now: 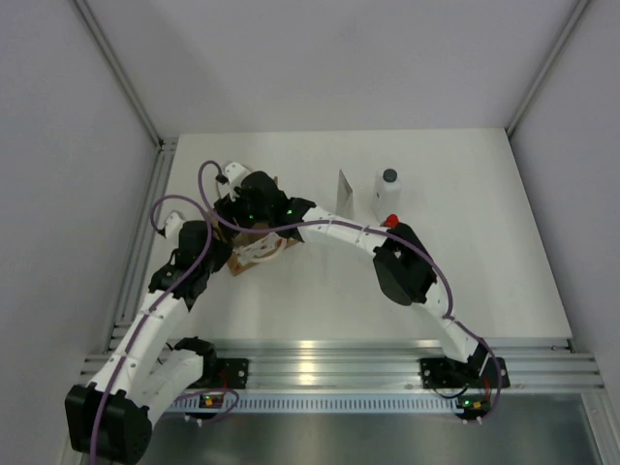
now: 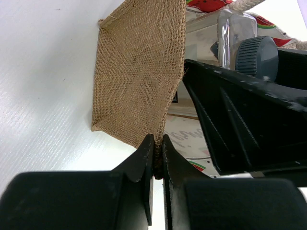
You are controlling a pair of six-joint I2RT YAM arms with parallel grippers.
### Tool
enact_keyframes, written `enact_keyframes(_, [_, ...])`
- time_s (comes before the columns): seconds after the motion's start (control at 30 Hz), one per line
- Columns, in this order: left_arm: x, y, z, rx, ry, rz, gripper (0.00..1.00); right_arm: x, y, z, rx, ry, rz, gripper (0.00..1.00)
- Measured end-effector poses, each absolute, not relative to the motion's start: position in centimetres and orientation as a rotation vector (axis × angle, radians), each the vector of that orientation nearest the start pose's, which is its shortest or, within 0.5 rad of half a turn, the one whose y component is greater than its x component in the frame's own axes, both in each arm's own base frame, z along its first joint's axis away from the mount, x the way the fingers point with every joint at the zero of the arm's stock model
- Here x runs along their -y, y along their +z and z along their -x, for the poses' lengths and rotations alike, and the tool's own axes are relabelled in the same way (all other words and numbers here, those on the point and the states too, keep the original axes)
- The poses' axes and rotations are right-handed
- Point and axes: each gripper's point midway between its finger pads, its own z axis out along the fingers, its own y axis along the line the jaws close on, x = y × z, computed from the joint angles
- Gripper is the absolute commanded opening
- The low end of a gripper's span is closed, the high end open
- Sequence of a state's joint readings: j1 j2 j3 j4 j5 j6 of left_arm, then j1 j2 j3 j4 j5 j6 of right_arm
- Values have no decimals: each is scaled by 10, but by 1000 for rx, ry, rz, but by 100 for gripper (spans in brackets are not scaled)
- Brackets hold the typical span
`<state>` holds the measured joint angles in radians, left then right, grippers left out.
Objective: Take the personal care products out of the canvas bag
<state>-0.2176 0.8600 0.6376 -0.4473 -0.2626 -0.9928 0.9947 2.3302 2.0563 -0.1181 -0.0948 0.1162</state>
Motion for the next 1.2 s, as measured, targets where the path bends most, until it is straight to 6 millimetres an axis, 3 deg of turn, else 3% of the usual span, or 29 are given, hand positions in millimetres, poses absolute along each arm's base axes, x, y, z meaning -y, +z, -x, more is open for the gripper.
enact_keyframes(0.5, [50,143,-280,-2015,-372,977,0,-574,129,-349,-1873,790,934,58])
enact_keyframes(0.7, [48,144,-280,-2009,-367,978,0,-579,125,-354,-1852,789,918,31])
enact_keyframes(0.73, [48,145,-280,-2006,-366,978,0,-580,125,-354,-1847,791,915,16])
enact_keyframes(0.8, [47,146,-280,-2001,-362,979,0,-581,125,-355,-1839,795,912,0])
enact_keyframes(1.2, [46,147,-279,-1996,-359,979,0,-573,127,-354,-1806,783,894,0])
